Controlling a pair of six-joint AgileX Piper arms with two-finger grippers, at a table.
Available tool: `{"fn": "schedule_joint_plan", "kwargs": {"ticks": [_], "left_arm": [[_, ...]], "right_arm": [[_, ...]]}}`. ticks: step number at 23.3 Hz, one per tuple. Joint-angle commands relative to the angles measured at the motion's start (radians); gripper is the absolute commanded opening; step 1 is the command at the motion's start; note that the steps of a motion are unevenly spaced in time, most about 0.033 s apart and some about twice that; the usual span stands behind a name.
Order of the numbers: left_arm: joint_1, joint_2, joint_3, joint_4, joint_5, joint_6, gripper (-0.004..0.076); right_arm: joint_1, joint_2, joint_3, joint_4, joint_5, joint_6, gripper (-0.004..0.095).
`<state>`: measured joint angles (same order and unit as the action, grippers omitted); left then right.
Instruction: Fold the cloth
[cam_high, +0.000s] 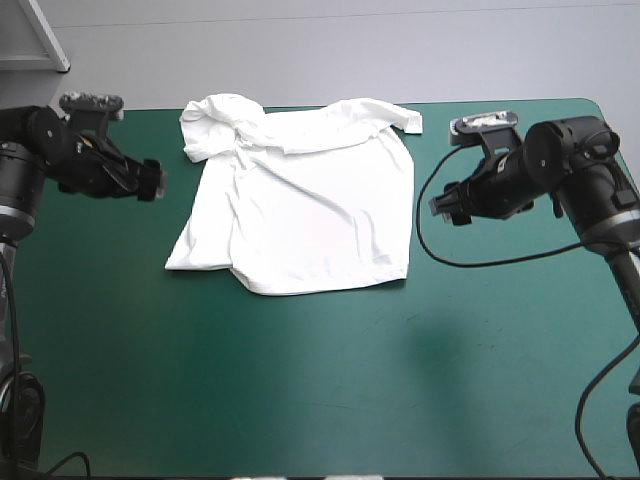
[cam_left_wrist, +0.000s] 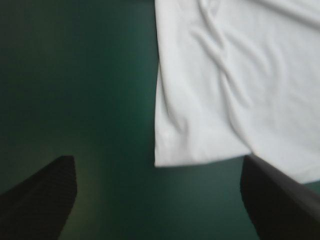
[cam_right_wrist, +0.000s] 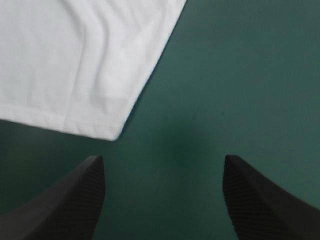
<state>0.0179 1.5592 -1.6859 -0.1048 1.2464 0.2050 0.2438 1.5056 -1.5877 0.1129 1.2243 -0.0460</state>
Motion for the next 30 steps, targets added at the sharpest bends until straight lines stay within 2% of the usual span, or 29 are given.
{"fn": "schedule_joint_plan", "kwargs": {"ticks": [1, 4, 5, 9, 15, 17, 20, 26, 27, 30], "left_arm": [[0.0, -0.063, 0.143, -0.037, -0.092, 0.022, 0.0648], [0.0, -0.063, 0.282, -0.075, -0.21, 0.034, 0.0648], [0.0, -0.058, 0.354, -0.102, -0.291, 0.04, 0.0648], [0.0, -0.003, 0.471, -0.146, -0.458, 0.074, 0.0648], [0.0, 0.125, 0.474, -0.189, -0.456, 0.103, 0.0627], [0.0, 0.142, 0.477, -0.223, -0.454, 0.119, 0.0542], [0.0, 0.159, 0.485, -0.315, -0.458, 0.186, 0.0309], [0.0, 0.174, 0.491, -0.294, -0.468, 0.218, 0.0045], [0.0, 0.174, 0.491, -0.283, -0.468, 0.223, 0.0017], [0.0, 0.172, 0.491, -0.254, -0.466, 0.223, 0.0019]], "right_arm": [[-0.006, -0.099, 0.099, 0.014, -0.046, -0.03, 0.0624], [-0.006, -0.138, 0.201, 0.017, -0.073, -0.039, 0.0624], [-0.006, -0.157, 0.253, 0.022, -0.083, -0.04, 0.0624], [-0.006, -0.18, 0.335, 0.075, -0.098, -0.067, 0.0597], [-0.006, -0.185, 0.373, 0.148, -0.119, -0.089, 0.058], [-0.006, -0.187, 0.373, 0.15, -0.128, -0.089, 0.058], [-0.006, -0.187, 0.373, 0.168, -0.17, -0.089, 0.058], [-0.006, -0.187, 0.373, 0.216, -0.234, -0.089, 0.058], [-0.006, -0.187, 0.373, 0.22, -0.246, -0.089, 0.058], [-0.006, -0.17, 0.373, 0.234, -0.272, -0.089, 0.058]]}}
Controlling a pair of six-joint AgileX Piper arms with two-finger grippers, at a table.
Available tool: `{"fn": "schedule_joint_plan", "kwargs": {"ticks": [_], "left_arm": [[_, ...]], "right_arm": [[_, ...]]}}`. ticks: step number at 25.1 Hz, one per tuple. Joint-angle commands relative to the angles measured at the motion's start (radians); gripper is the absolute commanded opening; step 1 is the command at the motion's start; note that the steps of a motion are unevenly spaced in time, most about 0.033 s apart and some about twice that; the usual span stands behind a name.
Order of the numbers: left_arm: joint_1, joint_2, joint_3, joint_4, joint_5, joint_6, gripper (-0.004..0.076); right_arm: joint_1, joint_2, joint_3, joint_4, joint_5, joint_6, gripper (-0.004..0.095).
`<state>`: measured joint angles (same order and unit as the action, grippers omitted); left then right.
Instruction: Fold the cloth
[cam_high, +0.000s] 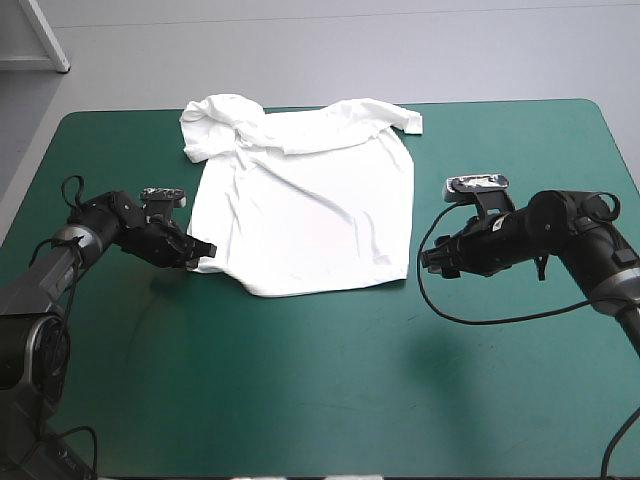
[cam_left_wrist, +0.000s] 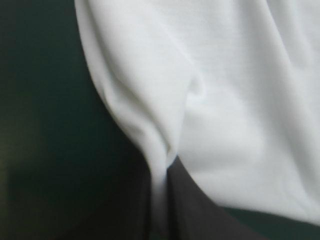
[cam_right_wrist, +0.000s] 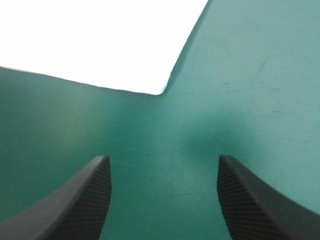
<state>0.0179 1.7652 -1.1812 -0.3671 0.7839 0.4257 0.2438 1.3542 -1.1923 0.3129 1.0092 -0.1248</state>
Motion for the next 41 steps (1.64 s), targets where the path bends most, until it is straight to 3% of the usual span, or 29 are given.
{"fn": "schedule_joint_plan", "kwargs": {"ticks": [1, 7, 16, 23, 28, 36, 41], "left_arm": [[0.0, -0.039, -0.014, 0.006, -0.001, 0.0, 0.0019], [0.0, -0.127, -0.016, 0.005, -0.023, -0.015, 0.0019], [0.0, -0.288, -0.016, 0.005, -0.044, -0.017, 0.0019], [0.0, -0.293, -0.016, 0.005, -0.037, -0.019, 0.0019], [0.0, -0.293, -0.016, 0.01, -0.045, -0.019, 0.0019], [0.0, -0.316, -0.037, -0.003, -0.085, -0.028, 0.0019], [0.0, -0.347, -0.16, -0.005, -0.054, -0.05, 0.0019]], "right_arm": [[-0.006, -0.009, -0.022, 0.045, -0.066, -0.01, 0.058], [-0.006, 0.102, -0.022, 0.172, -0.147, -0.079, 0.058], [0.029, 0.333, -0.022, 0.212, -0.299, -0.109, 0.0536], [0.094, 0.394, -0.022, 0.211, -0.399, -0.109, 0.0307], [0.094, 0.392, -0.022, 0.206, -0.446, -0.141, -0.0019], [0.094, 0.314, -0.125, 0.16, -0.447, -0.141, -0.0013], [0.094, 0.208, -0.286, 0.085, -0.418, -0.123, -0.0013]]}}
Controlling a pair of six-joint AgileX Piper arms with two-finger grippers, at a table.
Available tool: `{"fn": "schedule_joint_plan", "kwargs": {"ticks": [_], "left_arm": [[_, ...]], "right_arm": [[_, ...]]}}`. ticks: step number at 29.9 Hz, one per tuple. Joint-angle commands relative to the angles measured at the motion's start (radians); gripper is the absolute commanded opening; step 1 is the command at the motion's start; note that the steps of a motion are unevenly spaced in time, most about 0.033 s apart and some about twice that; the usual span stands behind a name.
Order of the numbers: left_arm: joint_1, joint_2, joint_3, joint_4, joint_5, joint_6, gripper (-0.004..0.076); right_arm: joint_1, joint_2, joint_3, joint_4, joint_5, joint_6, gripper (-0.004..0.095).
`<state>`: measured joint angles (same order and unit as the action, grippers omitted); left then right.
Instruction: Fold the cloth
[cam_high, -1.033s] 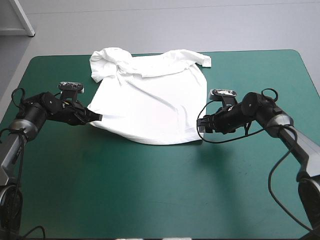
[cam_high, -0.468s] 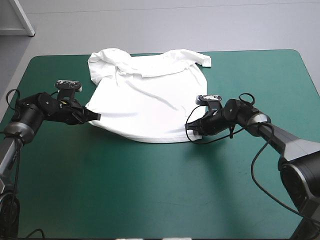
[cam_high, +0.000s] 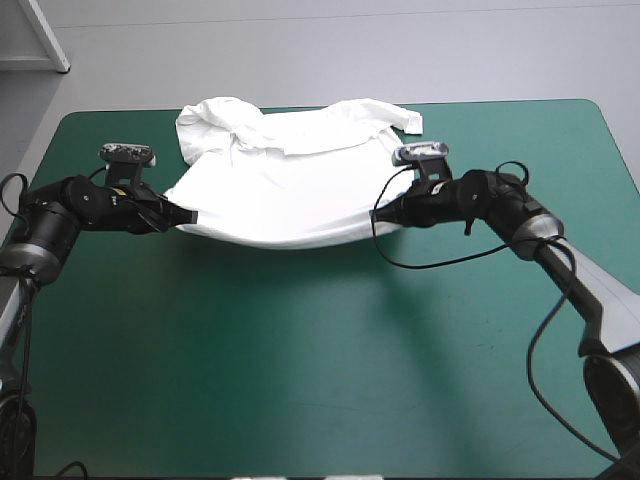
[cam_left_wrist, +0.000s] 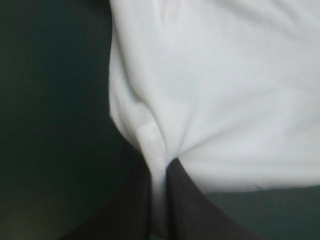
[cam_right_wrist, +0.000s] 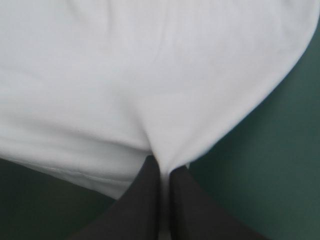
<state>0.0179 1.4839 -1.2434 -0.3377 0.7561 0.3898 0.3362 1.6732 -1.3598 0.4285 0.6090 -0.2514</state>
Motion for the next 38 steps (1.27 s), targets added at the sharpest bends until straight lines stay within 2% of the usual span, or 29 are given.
{"fn": "schedule_joint_plan", "kwargs": {"ticks": [1, 11, 21, 31, 38], "left_arm": [[0.0, -0.075, -0.135, -0.037, -0.015, -0.014, 0.0019], [0.0, -0.104, -0.632, -0.135, 0.127, -0.018, 0.0019], [0.0, -0.104, -1.072, -0.162, 0.149, -0.02, 0.0019], [0.0, -0.104, -1.338, -0.107, 0.123, -0.017, 0.0019], [0.0, -0.102, -1.368, -0.089, 0.261, -0.018, 0.0019]], "right_arm": [[0.002, -0.129, -0.159, -0.045, -0.005, 0.004, -0.0013], [0.002, -0.189, -0.595, -0.066, 0.133, 0.004, -0.0013], [0.002, -0.189, -0.998, -0.062, 0.224, -0.001, -0.0013], [0.002, -0.189, -1.293, -0.052, 0.199, -0.042, -0.0013], [0.002, -0.184, -1.334, -0.037, 0.272, -0.04, -0.0013]]}}
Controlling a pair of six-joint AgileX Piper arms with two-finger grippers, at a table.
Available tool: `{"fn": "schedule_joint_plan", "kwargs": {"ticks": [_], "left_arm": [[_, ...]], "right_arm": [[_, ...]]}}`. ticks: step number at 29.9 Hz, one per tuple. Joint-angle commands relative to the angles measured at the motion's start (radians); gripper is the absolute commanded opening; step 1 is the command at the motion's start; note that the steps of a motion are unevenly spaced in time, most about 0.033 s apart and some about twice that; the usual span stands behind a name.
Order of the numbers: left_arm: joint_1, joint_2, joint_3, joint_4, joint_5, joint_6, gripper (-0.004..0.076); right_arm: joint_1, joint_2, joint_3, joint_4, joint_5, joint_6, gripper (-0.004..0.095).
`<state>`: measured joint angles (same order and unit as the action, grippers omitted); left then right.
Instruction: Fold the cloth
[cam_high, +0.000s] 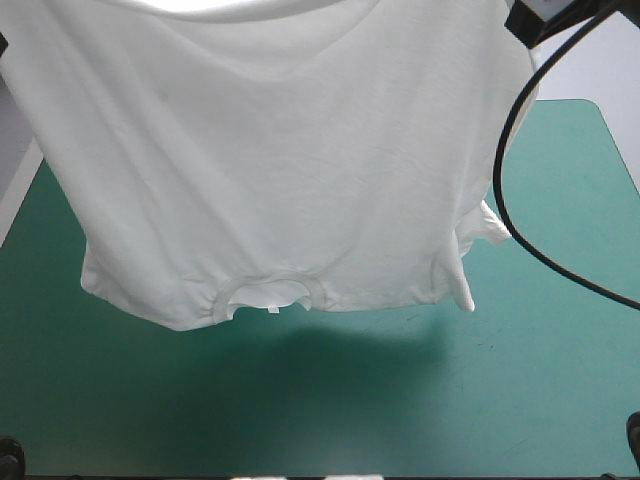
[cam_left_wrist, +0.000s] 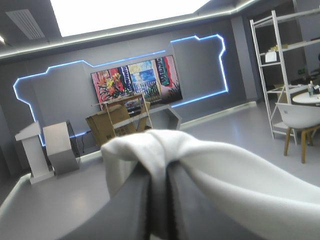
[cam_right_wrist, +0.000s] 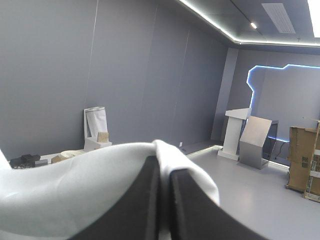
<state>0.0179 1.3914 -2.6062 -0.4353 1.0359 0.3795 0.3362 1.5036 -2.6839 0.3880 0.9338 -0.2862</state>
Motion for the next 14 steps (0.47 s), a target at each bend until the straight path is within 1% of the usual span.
{"fn": "schedule_joint_plan", "kwargs": {"ticks": [1, 4, 6, 10, 12, 14], "left_arm": [[0.0, -0.005, 0.003, 0.021, -0.016, -0.008, 0.0019], [0.0, 0.023, 0.052, 0.037, -0.044, -0.023, 0.0019], [0.0, 0.059, 0.091, 0.037, -0.098, -0.023, 0.0019], [0.0, 0.165, 0.134, 0.0, -0.273, -0.023, 0.0019], [0.0, 0.232, 0.134, -0.045, -0.411, 0.016, 0.0019], [0.0, 0.275, 0.132, -0.132, -0.542, 0.088, 0.0019]], "right_arm": [[0.002, -0.005, -0.004, 0.001, -0.053, -0.002, -0.0013], [0.002, 0.037, 0.018, -0.001, -0.078, -0.007, -0.0014], [0.002, 0.076, 0.028, -0.015, -0.137, -0.024, -0.0014], [0.002, 0.176, 0.035, -0.007, -0.389, -0.079, -0.0014], [0.002, 0.224, 0.035, -0.005, -0.513, -0.084, -0.0014], [0.002, 0.273, 0.035, 0.006, -0.652, -0.108, -0.0017]]}}
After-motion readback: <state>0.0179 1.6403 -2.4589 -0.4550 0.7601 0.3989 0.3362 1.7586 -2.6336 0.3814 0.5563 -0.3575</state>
